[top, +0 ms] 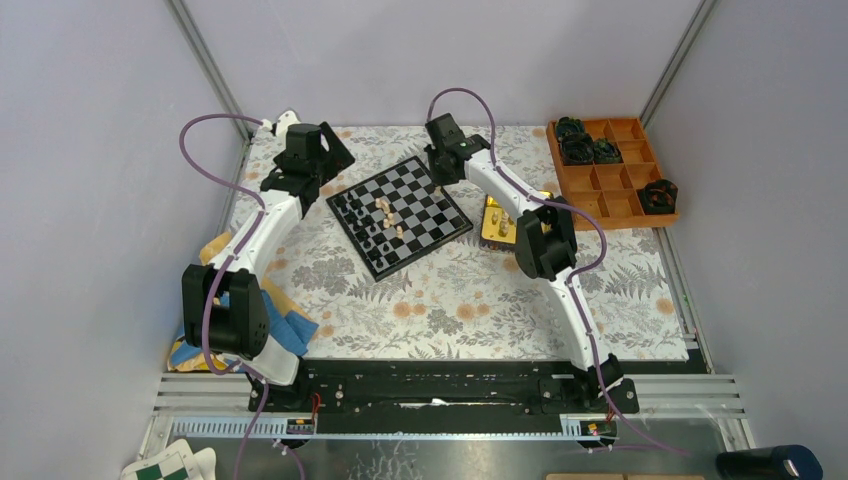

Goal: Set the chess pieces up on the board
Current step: Place the chess piece on the chessboard.

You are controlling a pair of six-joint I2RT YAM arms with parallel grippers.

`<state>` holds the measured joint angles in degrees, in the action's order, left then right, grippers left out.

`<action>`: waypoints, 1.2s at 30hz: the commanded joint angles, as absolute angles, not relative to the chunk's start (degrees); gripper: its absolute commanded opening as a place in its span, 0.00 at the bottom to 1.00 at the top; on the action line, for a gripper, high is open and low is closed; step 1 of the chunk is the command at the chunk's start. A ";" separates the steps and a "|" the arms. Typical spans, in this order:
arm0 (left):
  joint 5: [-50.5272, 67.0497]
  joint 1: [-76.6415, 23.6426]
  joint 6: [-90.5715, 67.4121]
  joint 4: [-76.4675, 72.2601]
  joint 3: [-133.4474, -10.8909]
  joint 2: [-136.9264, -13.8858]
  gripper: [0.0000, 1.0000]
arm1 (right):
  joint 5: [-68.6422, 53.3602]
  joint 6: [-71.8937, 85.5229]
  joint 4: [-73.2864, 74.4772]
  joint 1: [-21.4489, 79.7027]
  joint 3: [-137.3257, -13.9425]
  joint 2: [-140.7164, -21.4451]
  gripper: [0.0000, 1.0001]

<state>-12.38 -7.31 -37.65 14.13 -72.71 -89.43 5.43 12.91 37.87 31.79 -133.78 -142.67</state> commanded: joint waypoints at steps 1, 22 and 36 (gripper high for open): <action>-11.87 -6.68 -37.71 13.99 -72.30 -89.82 0.98 | 4.32 13.36 36.97 32.45 -136.26 -143.33 0.00; -11.51 -6.50 -37.79 14.02 -72.44 -90.78 0.98 | 4.09 13.18 36.99 32.53 -135.84 -144.32 0.25; -11.32 -6.50 -37.88 13.98 -72.51 -90.33 0.98 | 3.52 12.67 36.45 32.67 -135.47 -142.94 0.41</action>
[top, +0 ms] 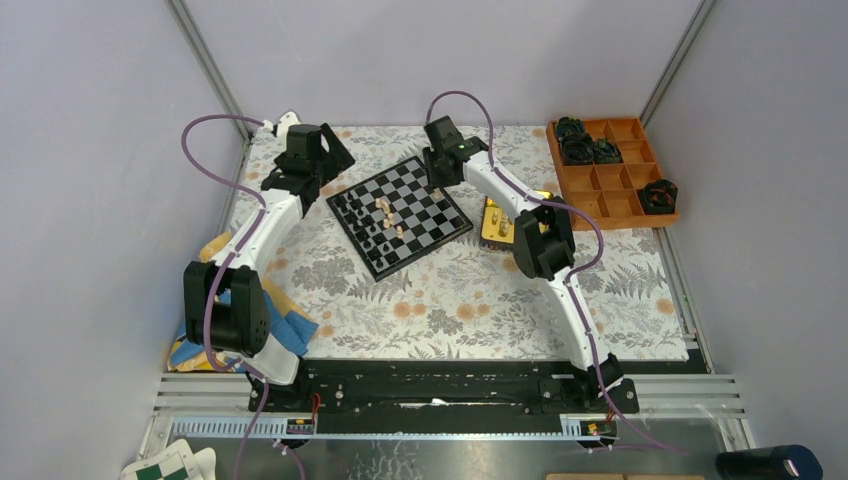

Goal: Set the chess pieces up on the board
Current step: Place the chess piece on the chessboard.

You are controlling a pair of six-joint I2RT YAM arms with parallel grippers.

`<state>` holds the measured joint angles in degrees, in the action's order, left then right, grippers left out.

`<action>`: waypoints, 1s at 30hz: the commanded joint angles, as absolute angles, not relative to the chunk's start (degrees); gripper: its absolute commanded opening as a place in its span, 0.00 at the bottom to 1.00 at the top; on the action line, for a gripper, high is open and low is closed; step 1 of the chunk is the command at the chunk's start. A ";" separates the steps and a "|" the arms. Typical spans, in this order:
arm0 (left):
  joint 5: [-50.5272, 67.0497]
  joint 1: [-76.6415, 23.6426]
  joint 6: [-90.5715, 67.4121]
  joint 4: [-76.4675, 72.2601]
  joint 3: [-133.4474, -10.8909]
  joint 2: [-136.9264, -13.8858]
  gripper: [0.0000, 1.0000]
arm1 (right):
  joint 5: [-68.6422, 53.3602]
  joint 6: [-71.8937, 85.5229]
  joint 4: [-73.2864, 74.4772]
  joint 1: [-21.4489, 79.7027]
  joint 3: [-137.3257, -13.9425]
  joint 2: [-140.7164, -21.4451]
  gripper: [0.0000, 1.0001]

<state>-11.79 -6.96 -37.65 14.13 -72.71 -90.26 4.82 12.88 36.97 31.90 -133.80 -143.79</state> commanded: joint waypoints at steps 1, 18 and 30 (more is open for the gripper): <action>-11.26 -6.50 -37.90 13.99 -72.44 -90.21 0.98 | 3.57 12.68 36.30 32.69 -135.44 -142.79 0.42; -10.45 -6.24 -35.98 15.03 -74.30 -87.25 0.99 | 6.90 12.20 32.00 32.89 -131.07 -130.58 0.47; -6.92 -20.20 -28.10 21.95 -90.93 -95.40 0.99 | 16.93 17.94 16.50 24.97 -97.19 -105.53 0.50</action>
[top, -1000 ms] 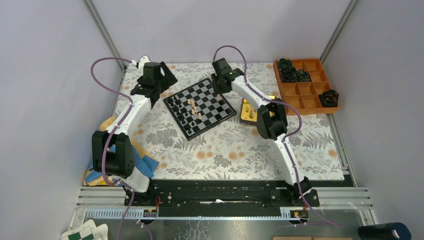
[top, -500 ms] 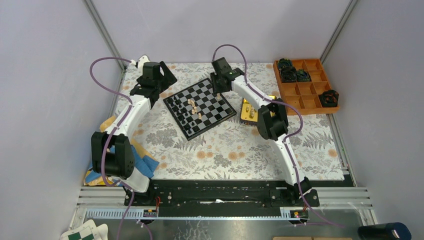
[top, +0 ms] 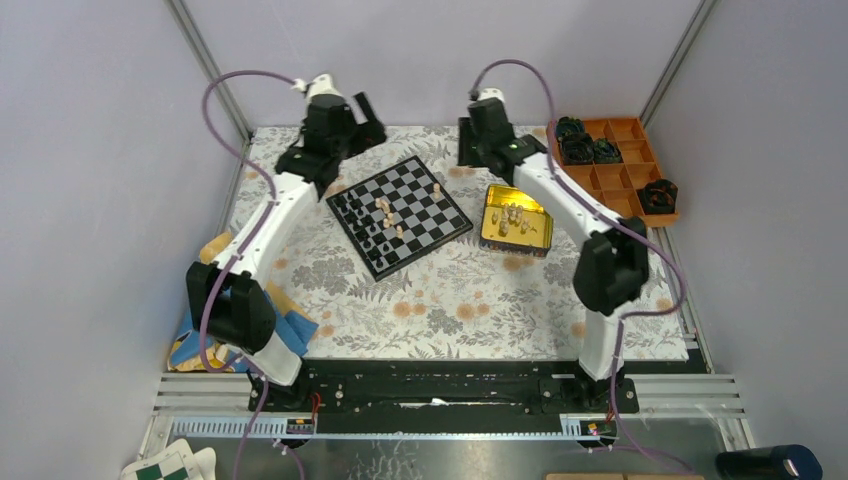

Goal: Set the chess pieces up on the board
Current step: Place the chess piece on the chessboard, then pick up the chess piece from the storage box.

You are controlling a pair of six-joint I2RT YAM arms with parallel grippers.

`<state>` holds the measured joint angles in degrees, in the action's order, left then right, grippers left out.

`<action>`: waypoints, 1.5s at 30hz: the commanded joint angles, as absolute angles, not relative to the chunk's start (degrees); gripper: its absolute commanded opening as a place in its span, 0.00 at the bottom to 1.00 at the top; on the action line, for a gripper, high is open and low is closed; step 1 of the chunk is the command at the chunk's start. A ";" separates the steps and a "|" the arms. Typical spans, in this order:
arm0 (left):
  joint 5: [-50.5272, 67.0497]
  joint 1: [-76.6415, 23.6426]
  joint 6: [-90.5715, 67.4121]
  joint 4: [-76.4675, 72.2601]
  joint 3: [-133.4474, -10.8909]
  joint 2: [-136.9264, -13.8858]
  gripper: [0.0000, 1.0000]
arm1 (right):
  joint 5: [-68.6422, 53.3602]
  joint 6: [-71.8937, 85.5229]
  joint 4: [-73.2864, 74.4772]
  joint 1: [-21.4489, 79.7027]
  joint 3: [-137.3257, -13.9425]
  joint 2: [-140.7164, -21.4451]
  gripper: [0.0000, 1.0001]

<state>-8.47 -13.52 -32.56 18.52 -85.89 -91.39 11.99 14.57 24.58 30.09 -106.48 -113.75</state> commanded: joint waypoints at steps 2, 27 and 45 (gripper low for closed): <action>-6.97 -24.09 -27.15 22.83 -93.21 -97.84 0.99 | 16.76 19.08 14.43 22.32 -91.78 -101.61 0.50; 1.23 -44.48 -16.26 29.04 -118.19 -126.20 0.81 | 21.58 24.98 5.44 4.77 -73.05 -90.10 0.54; -2.26 -46.05 -18.41 25.88 -122.17 -135.12 0.62 | 21.05 25.08 3.03 4.26 -72.73 -89.30 0.52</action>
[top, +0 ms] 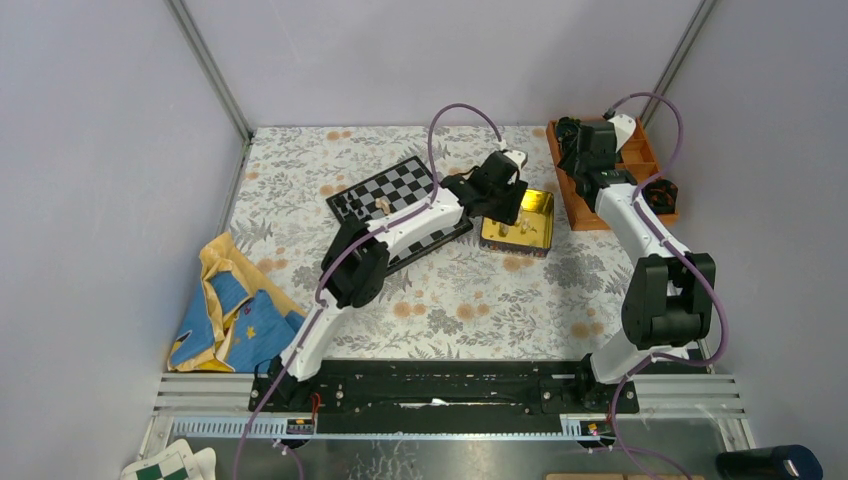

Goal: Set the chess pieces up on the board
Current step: Pick up the chess piece from the storage box.

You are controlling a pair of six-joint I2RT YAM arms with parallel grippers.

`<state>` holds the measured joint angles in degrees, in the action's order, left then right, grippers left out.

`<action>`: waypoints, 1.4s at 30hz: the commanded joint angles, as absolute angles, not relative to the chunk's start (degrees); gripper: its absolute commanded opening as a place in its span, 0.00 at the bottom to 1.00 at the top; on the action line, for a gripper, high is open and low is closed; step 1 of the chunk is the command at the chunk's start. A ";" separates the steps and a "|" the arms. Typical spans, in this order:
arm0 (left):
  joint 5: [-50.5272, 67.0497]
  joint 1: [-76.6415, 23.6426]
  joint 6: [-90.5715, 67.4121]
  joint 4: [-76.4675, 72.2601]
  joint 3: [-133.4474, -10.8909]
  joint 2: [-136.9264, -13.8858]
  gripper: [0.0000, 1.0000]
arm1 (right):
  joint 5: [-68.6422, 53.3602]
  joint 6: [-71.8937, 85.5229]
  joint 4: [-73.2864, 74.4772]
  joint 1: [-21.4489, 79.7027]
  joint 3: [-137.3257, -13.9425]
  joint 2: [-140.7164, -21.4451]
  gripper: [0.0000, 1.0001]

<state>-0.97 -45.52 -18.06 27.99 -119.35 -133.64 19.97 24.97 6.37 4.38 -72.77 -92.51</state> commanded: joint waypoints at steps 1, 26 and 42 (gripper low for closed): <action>-2.39 -46.05 -18.39 25.70 -122.51 -135.48 0.62 | 21.01 25.04 2.93 4.30 -72.77 -89.36 0.52; -5.10 -46.01 -18.54 22.16 -125.03 -140.49 0.53 | 20.74 23.29 0.79 4.31 -73.30 -90.51 0.52; -5.21 -45.99 -18.48 20.71 -124.28 -141.11 0.44 | 20.33 22.78 0.77 4.37 -73.05 -89.75 0.51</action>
